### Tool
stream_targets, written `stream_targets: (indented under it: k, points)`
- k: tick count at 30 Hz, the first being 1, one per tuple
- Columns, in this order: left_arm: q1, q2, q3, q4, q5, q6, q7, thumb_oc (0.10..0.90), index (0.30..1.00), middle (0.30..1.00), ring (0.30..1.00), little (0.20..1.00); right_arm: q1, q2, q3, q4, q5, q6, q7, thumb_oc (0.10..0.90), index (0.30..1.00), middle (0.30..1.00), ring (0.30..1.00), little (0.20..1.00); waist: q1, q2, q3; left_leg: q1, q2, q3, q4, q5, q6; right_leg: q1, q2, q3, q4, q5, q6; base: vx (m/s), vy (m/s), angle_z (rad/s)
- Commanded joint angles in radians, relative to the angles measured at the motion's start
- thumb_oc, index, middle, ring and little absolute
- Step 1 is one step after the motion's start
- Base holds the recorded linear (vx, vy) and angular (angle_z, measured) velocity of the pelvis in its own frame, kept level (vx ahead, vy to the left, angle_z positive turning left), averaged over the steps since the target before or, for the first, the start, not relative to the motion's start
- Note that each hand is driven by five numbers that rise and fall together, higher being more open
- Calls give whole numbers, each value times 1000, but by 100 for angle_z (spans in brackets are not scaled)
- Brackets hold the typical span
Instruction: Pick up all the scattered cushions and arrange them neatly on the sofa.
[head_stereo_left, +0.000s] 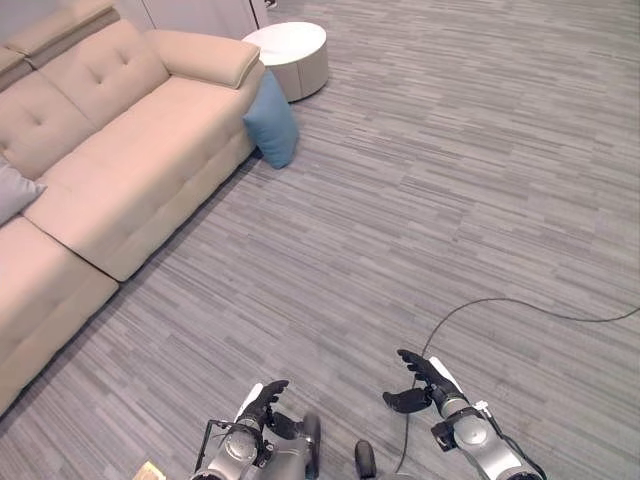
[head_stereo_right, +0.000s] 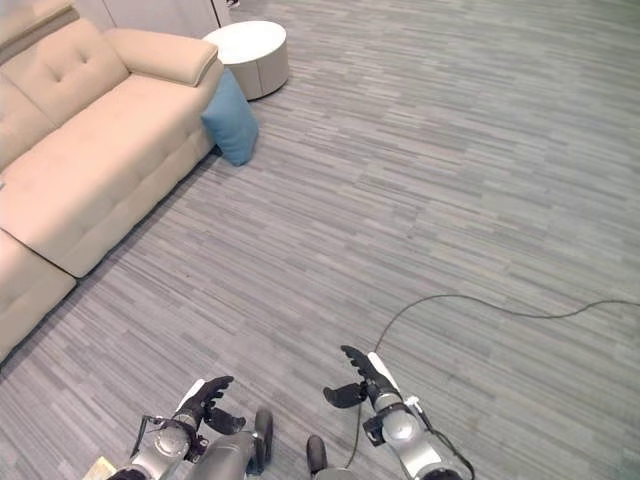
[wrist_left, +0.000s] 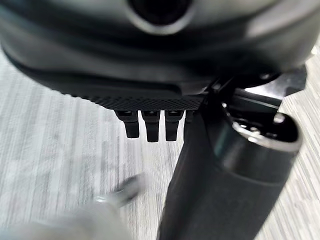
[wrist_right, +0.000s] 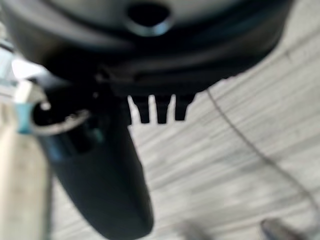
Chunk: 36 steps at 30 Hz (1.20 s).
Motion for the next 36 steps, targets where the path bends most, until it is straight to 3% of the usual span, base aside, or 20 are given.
stream_targets:
  k: [1,3,4,5,6,8,10,14,17,19,21,23,24,25,27,29,30,33,34,36]
  points:
    - [34,22,-27,67,60,5,55,800,900,900,900,900,23,30,-41,-19,-28,-38,-32,800,900,900,900,900,63,-57,-27,81,-81,-5,65,87,111,58,-16,-6,157,-50,182,622,33,-130]
    - [35,37,-19,83,63,9,66,800,900,900,900,900,24,54,-43,17,-13,-38,-35,800,900,900,900,900,46,-78,-23,136,-99,-11,97,48,130,-37,-14,-35,426,84,289,475,-2,-100]
    - [35,37,-19,83,63,9,66,800,900,900,900,900,23,53,-43,18,-13,-38,-35,800,900,900,900,900,47,-76,-26,132,-96,-11,97,49,129,-41,-11,-34,426,87,288,365,12,-44]
    - [31,51,-7,85,52,14,74,800,900,900,900,900,22,59,-61,36,14,-39,-32,800,900,900,900,900,27,-67,-19,172,-86,-16,95,27,134,-121,-18,-65,562,160,336,560,108,-26]
    - [27,57,-10,92,59,15,78,800,900,900,900,900,11,67,-72,71,32,-36,-25,800,900,900,900,900,-20,-18,1,284,-49,-14,62,-13,145,-273,-55,-155,692,140,334,773,149,-15]
    - [28,60,-24,100,81,14,75,800,900,900,900,900,17,62,-76,98,34,-37,-25,800,900,900,900,900,-56,24,6,367,-37,-16,47,-44,141,-368,-59,-209,644,82,295,754,104,-16]
    - [26,57,-32,105,111,16,76,800,900,900,900,900,29,53,-87,125,35,-35,-26,800,900,900,900,900,-92,36,13,450,-44,-26,36,-94,131,-382,-88,-246,453,25,264,723,-84,-6]
    - [-8,32,-80,129,217,13,55,800,900,900,900,900,25,23,-102,189,8,-13,-28,800,900,900,900,900,-144,70,-1,568,-28,-51,20,-189,94,-463,-167,-223,76,112,279,584,-157,50]
    - [-11,25,-82,119,199,1,44,800,900,900,900,900,36,7,-113,205,5,-6,-27,800,900,900,900,900,-154,82,-23,602,-5,-67,67,-196,73,-464,-181,-206,52,155,286,570,-259,40]
    - [-3,4,-77,113,181,-3,48,800,900,900,900,900,52,-3,-130,215,19,-10,-16,800,900,900,900,900,-172,86,-45,596,25,-71,259,-119,30,-409,-148,-159,79,189,251,547,-397,44]
    - [-9,-9,-74,100,153,-1,53,800,900,900,900,900,33,-6,-126,222,41,-9,-21,800,900,900,900,900,-155,55,-19,400,49,12,640,20,9,-311,-156,-184,47,186,213,371,-470,100]
    - [-13,-7,-66,83,117,0,43,800,900,900,900,900,5,-11,-111,230,55,-4,-25,800,900,900,900,900,-126,22,2,273,73,88,848,4,28,-219,-157,-195,0,162,185,400,-518,73]
    - [-10,-4,-69,63,94,2,28,800,900,900,900,900,-10,-12,-95,219,55,-2,-33,800,900,900,900,900,-99,-2,3,186,79,176,817,-37,35,-161,-158,-205,-18,131,184,390,-393,24]
    - [-9,-4,-69,62,94,2,28,800,900,900,900,900,-9,-12,-95,219,55,-1,-33,800,900,900,900,900,-96,0,4,188,83,177,820,-42,35,-159,-155,-204,-18,130,184,460,-290,3]
    - [15,-8,-35,61,50,-2,19,800,900,900,900,900,-8,-11,-94,205,63,-8,-32,800,900,900,900,900,-60,9,-3,149,-6,211,632,-73,58,-116,-137,-197,-18,100,199,436,-90,-39]
    - [51,-10,4,90,16,-1,27,800,900,900,900,900,-12,-6,-84,208,46,-13,-29,800,900,900,900,900,-8,37,-20,156,-71,206,309,-43,76,-63,-96,-180,-18,61,210,667,-87,-68]
    - [73,-15,27,123,-2,2,27,800,900,900,900,900,-23,1,-75,212,33,-14,-27,800,900,900,900,900,31,52,-30,119,-49,222,98,16,66,-3,-59,-179,-18,14,200,599,-96,-79]
    - [93,-6,50,160,1,11,24,800,900,900,900,900,-31,14,-67,215,20,-14,-28,800,900,900,900,900,59,44,-32,91,-45,249,0,52,60,54,-37,-175,-18,-20,194,644,-102,-85]
    - [127,4,96,207,-12,21,14,800,900,900,900,900,-45,32,-55,214,5,-11,-23,800,900,900,900,900,100,34,-56,76,-42,224,-9,62,71,103,-12,-151,-18,-49,184,457,-17,-38]
    - [139,11,115,223,-13,29,17,800,900,900,900,900,-37,41,-53,211,1,-11,-25,800,900,900,900,900,117,27,-64,98,-51,196,-9,88,85,123,-13,-150,-18,-53,186,594,-20,-58]
